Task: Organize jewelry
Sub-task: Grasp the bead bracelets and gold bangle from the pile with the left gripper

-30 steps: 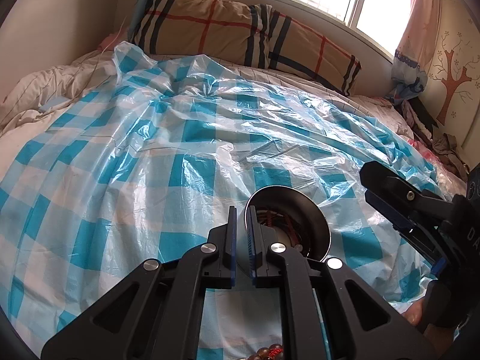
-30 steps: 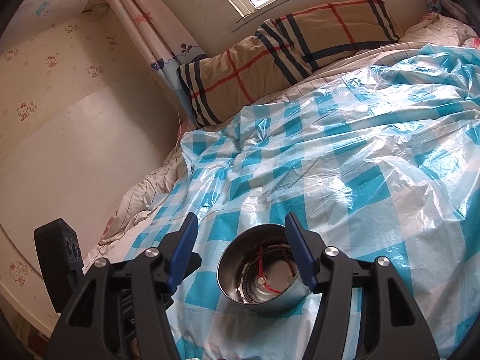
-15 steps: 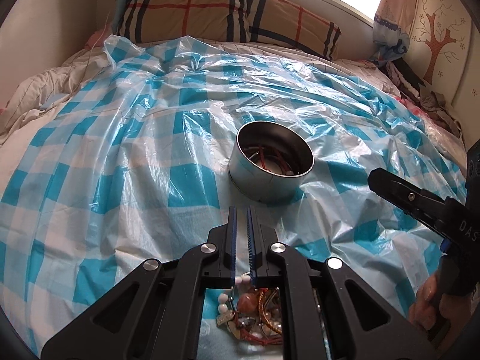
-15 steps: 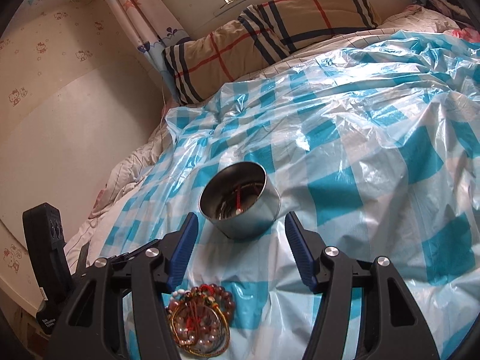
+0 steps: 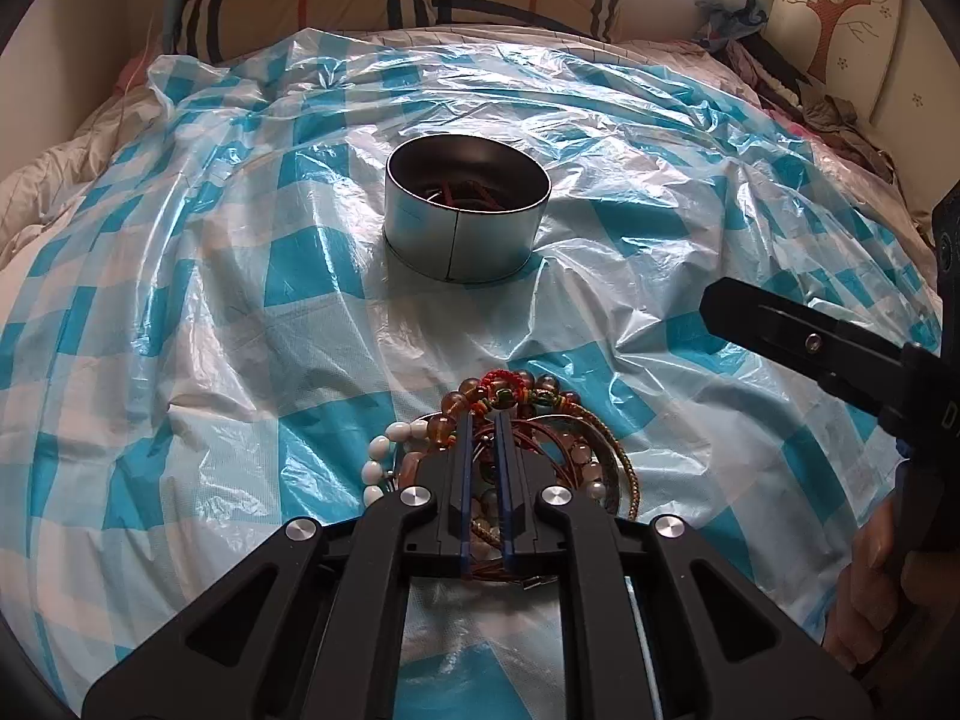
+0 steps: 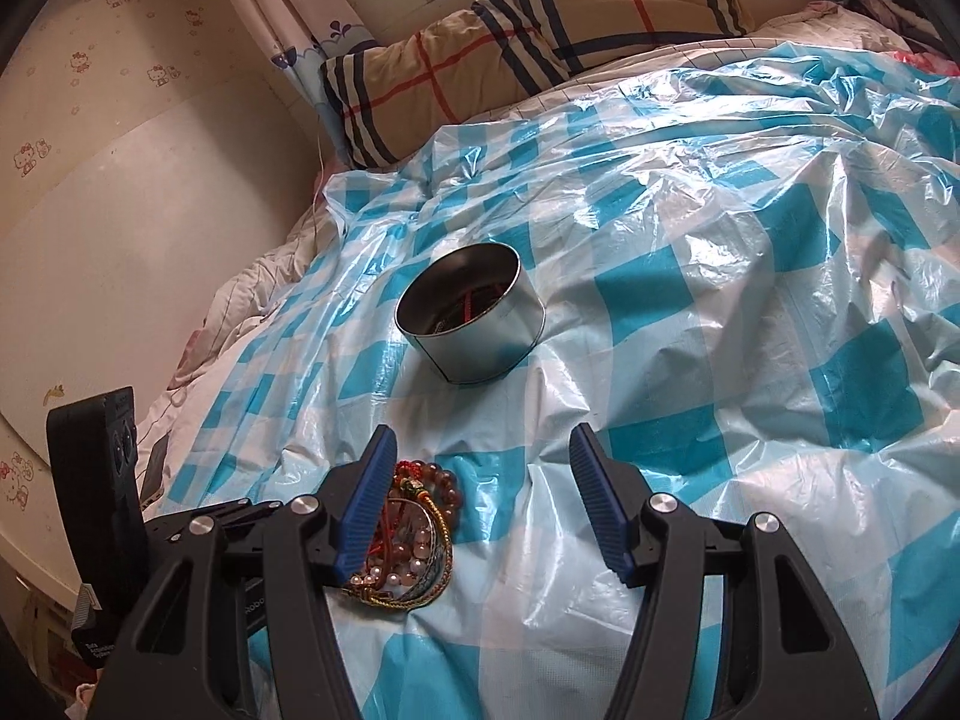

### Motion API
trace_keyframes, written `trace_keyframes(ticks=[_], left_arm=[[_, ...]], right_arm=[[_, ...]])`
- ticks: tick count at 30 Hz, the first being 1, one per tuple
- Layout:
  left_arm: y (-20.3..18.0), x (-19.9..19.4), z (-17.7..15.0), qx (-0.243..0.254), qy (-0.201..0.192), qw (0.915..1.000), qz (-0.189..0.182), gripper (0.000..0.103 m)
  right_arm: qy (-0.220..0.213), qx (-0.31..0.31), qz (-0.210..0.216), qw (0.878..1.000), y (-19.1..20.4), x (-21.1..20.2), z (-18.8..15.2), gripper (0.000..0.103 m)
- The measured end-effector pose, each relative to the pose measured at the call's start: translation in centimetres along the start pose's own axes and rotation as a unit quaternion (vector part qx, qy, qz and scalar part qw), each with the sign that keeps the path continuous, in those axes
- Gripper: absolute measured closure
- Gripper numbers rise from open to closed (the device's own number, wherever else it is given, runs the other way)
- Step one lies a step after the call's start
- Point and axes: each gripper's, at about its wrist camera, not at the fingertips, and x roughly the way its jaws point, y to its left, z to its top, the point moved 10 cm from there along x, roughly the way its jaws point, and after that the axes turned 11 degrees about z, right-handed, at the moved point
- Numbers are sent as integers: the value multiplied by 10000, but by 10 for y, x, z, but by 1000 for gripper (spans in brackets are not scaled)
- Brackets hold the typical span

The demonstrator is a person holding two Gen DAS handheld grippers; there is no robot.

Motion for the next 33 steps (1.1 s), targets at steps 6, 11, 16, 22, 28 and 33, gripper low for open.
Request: trace_keyframes(ticks=[6,11,16,22,28,33], left_arm=[[2,5,0,-26,81,9999,-64,95],[0,9,0,-3,122,9998,-142,92],[-5,8,-1,115,121,9997,-188,81],[-4,6,0,58,114,9997,-198,80],[18,-11,2,-247,-36,9996,-105,80],[33,-17,6,-599,-215,9980,-41,80]], right_arm=[[15,57,23,10000,-1,2,-1,44],[16,59,24,10000,-2,2,-1,44],[22,40,43,10000,-1,3,-2,44],[37,16,62,10000,2,5,-3,44],[471,-195,203,9985,17,19,-16,50],[1330,-361,131,9904,20,50,-44,72]])
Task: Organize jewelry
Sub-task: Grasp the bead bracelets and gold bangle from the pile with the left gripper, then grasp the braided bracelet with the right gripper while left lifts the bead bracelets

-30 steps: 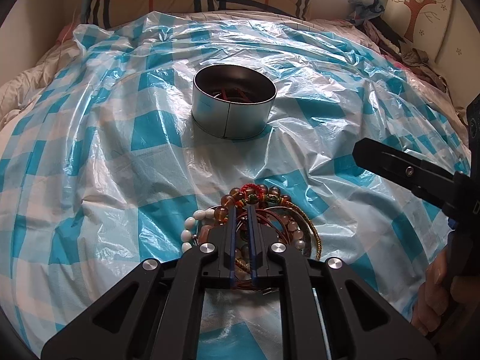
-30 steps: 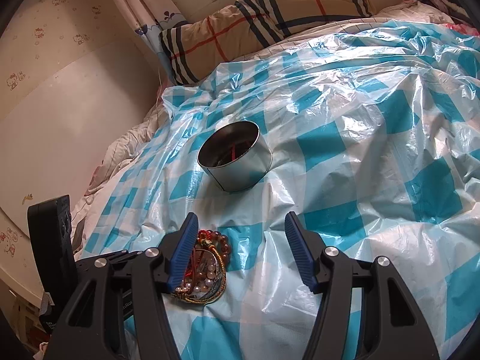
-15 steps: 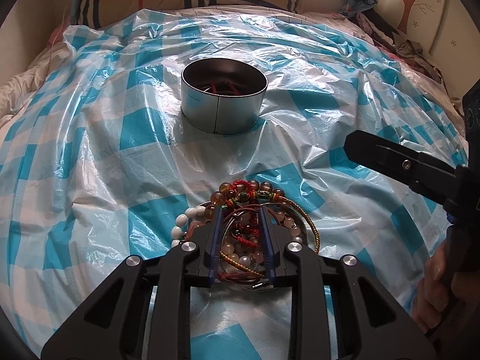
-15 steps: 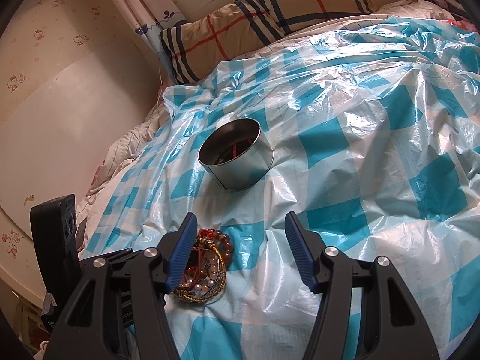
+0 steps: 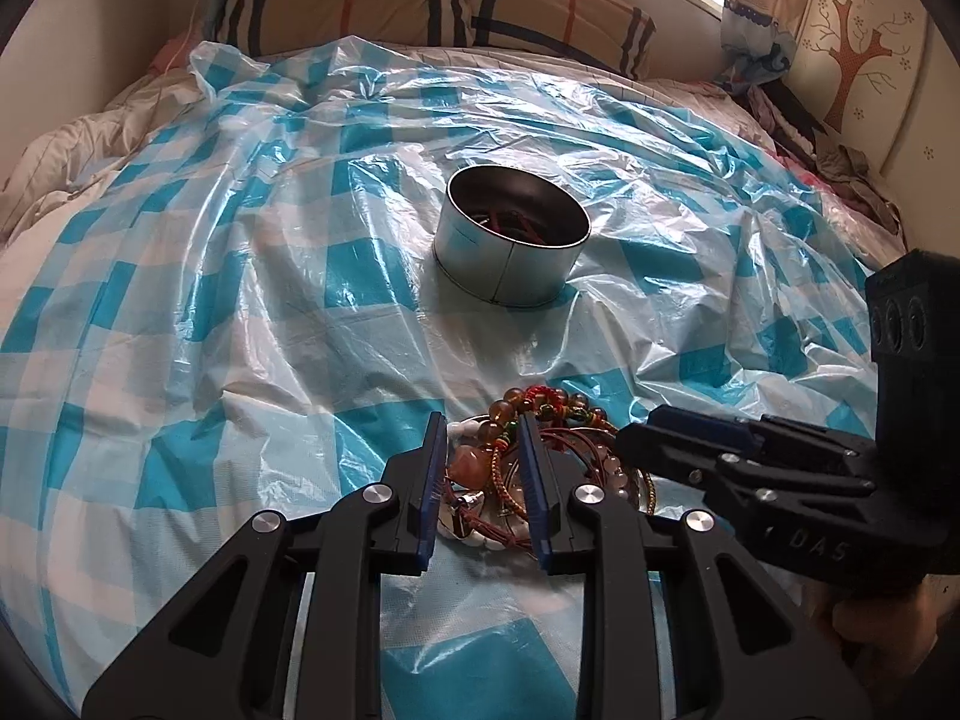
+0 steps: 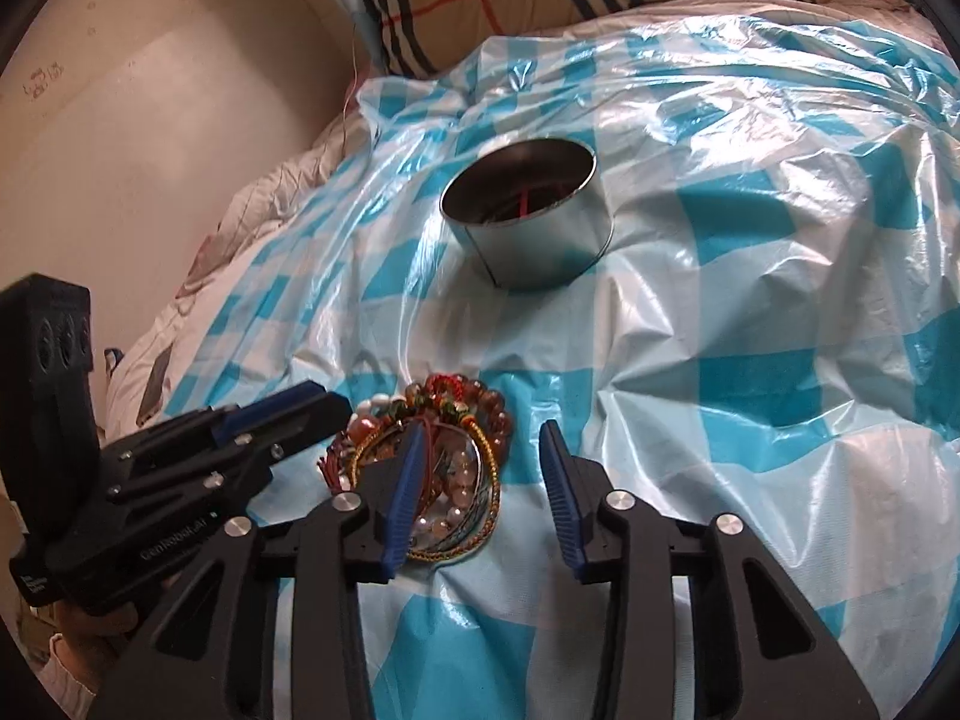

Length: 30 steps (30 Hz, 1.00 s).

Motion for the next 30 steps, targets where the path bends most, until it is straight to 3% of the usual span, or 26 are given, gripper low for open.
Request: trace_keyframes(ticks=[3,6,11,16,20,25,27,30], left_arm=[[9,-2,3,-238,-67,9997,-4,80],[18,-4,5,-486,-134,9987,-21,80],[23,-5,6,-649,-168,9977,-99,78],[3,-3,2,-198,-112,9996,-144,75],[-21,0,-4,406,-34,9991,-123,74],[-44,4,-13,872,58,9961,-106,65],[-50,7,-15,1004,64,9949,23,57],[-53,17,-19,1224,161,9917,362,57]], right_arm=[[185,35,2,9998,-2,8,-5,87],[67,-78,-27,9999,2,3,-3,99],[-506,-66,89,9987,6,-23,9,99],[-1248,150,383,9913,3,-53,24,99],[-1660,360,375,9848,-8,-73,33,99],[-1740,513,391,9826,-15,-76,36,99],[-1709,498,395,9832,-16,-74,35,99],[-1683,471,397,9838,-15,-73,34,99]])
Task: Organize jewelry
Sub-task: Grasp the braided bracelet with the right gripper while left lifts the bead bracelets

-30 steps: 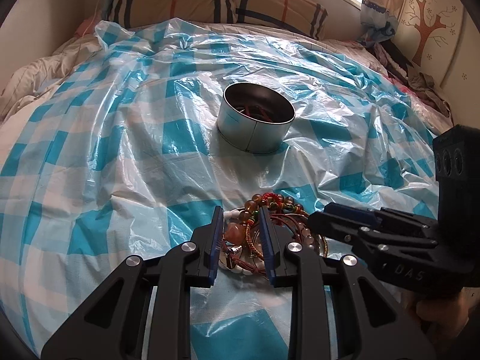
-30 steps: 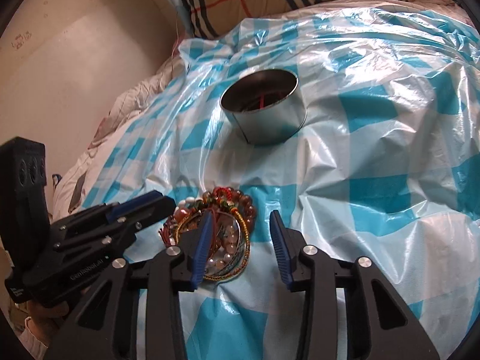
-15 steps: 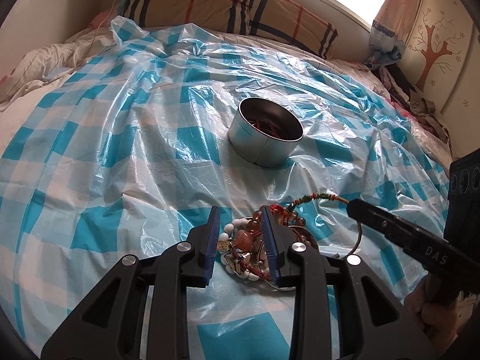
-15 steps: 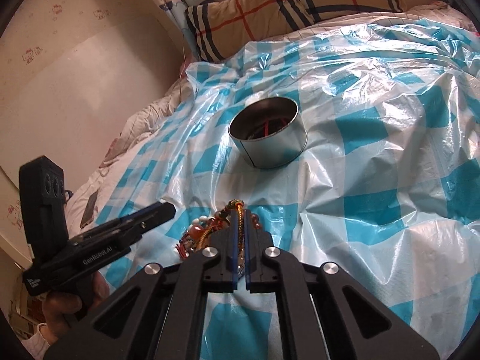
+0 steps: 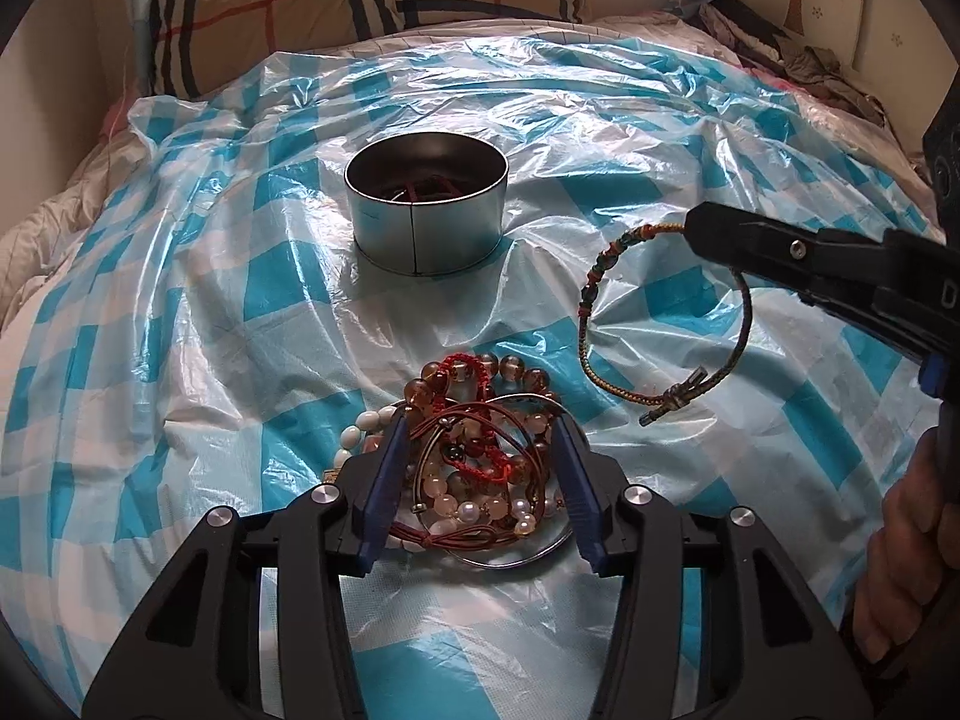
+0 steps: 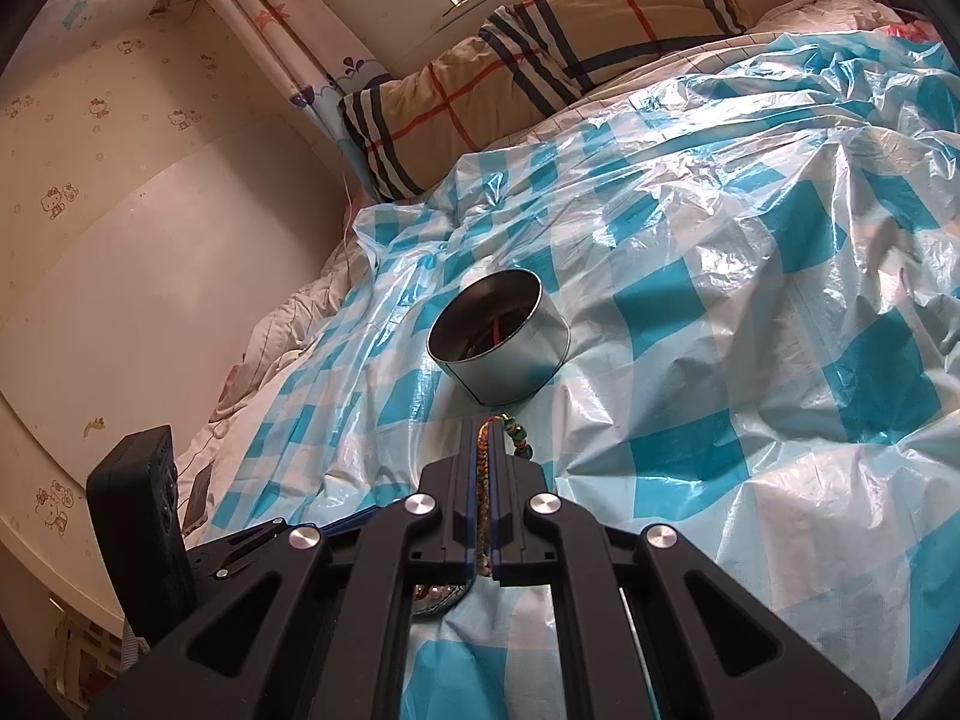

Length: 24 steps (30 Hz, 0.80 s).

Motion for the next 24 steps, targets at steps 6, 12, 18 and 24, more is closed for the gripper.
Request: trace_keyframes(ticks=[6,12,18,24], left_arm=[[13,1,1,-391,19,9990,-226,79],[31,-6,5,-981,-86,9934,-582,101],[33,-20,10,-1181,-287,9884,-907,101],[46,-39,22,-1529,-509,9798,-1180,101]], right_arm=[[12,-11,4,10000,1,1,-2,99],[20,-94,6,10000,4,1,-2,99],[-15,-91,9,10000,6,-1,-2,99],[-121,-200,64,9997,11,-5,2,99]])
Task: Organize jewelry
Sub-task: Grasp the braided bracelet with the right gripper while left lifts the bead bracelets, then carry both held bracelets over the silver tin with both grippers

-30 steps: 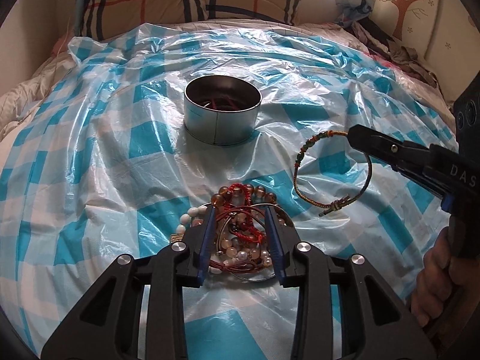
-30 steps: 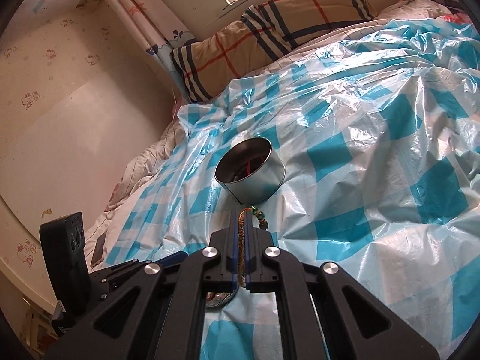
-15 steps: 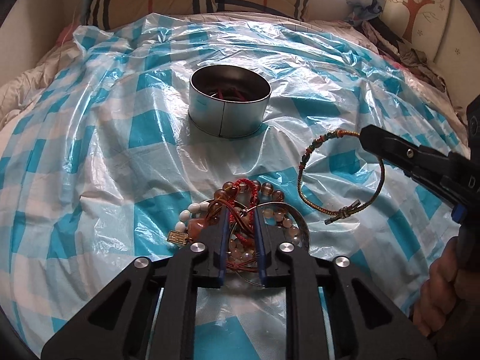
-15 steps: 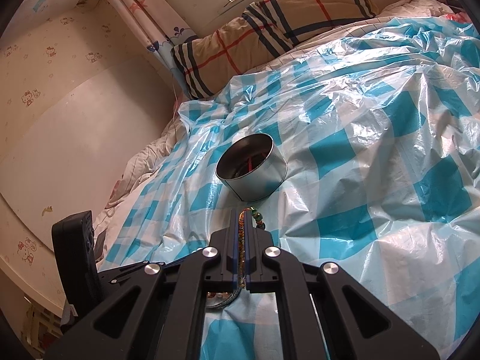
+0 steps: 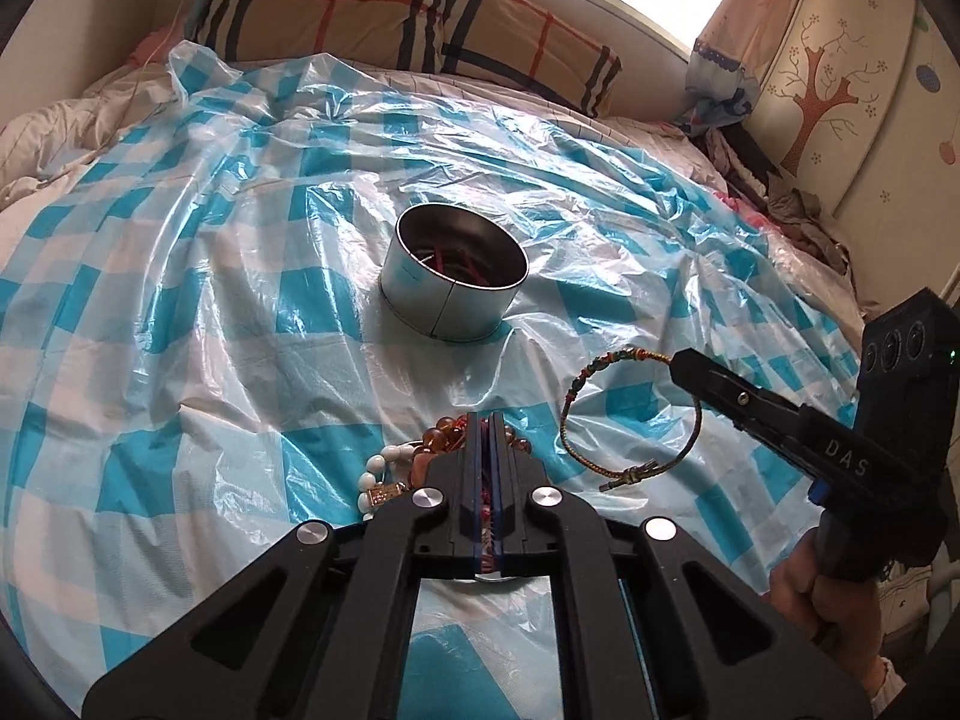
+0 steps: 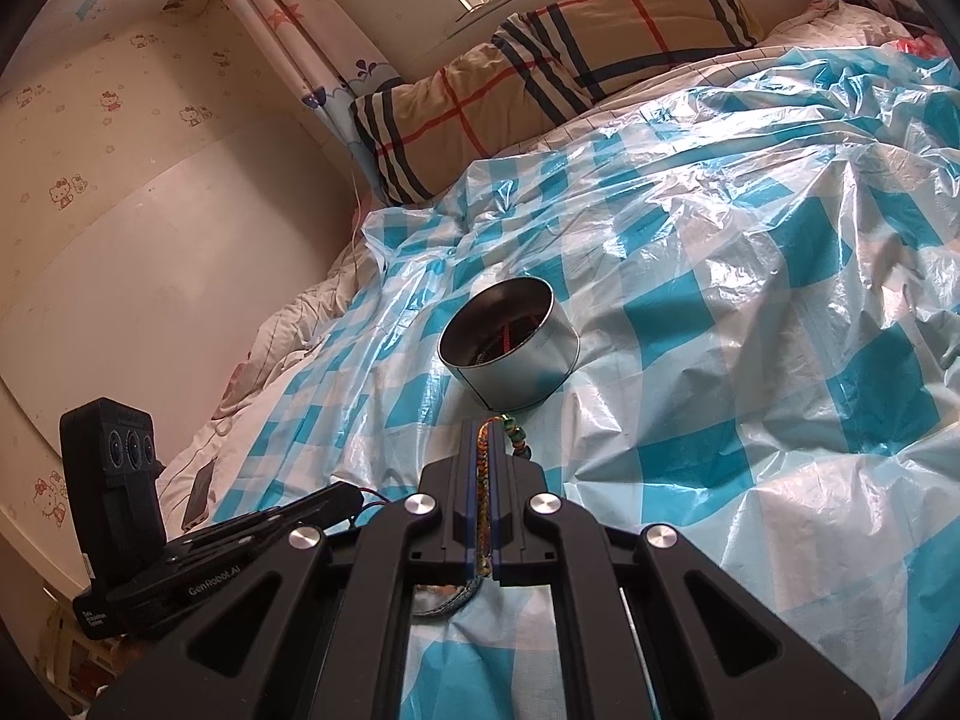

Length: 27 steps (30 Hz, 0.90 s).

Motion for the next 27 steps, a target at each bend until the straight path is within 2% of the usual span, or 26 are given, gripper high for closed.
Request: trace_keyframes(ticks=[7,12,18,27], left_arm=[[-4,-22,18,-90,-310,9994,-139,101],[-13,-27,27,133,-685,9974,186,101],[-24,-27,36,315,-1059,9931,405,101],[-25,-20,55,152,-1430,9879,585,101]], right_arm=[[-146,-200,74,9997,10,-4,5,99],[-270,-349,56,9990,15,-8,10,99],[-344,-581,9,9977,23,-8,14,99],[-626,-556,-81,9965,20,-6,30,99]])
